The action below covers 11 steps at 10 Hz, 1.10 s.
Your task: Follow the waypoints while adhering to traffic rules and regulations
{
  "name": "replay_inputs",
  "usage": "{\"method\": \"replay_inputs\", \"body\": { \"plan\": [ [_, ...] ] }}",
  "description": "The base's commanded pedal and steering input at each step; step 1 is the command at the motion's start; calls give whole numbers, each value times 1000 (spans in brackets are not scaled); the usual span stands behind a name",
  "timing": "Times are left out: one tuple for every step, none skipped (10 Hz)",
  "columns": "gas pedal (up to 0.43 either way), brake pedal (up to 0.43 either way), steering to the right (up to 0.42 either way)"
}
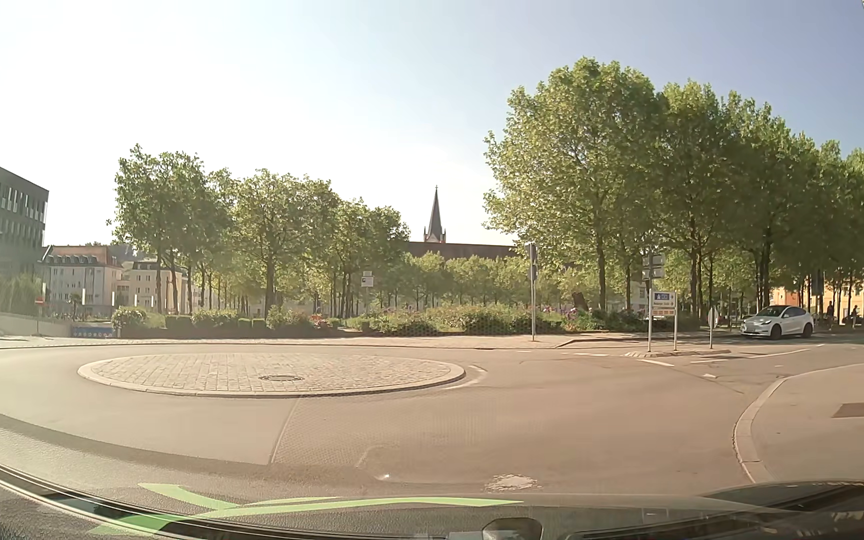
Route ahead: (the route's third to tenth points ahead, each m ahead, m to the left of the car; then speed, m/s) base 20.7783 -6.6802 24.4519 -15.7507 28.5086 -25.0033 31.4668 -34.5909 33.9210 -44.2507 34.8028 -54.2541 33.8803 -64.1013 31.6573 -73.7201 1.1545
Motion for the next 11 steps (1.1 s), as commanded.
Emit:
{"method": "replay_inputs", "body": {
  "plan": [
    [0,0,5],
    [0,0,5],
    [0,0,5],
    [0,0,5],
    [0,0,5],
    [0,0,5],
    [0,0,6],
    [0,0,6],
    [0,0,6],
    [0,0,6],
    [0,0,5]
  ]
}}
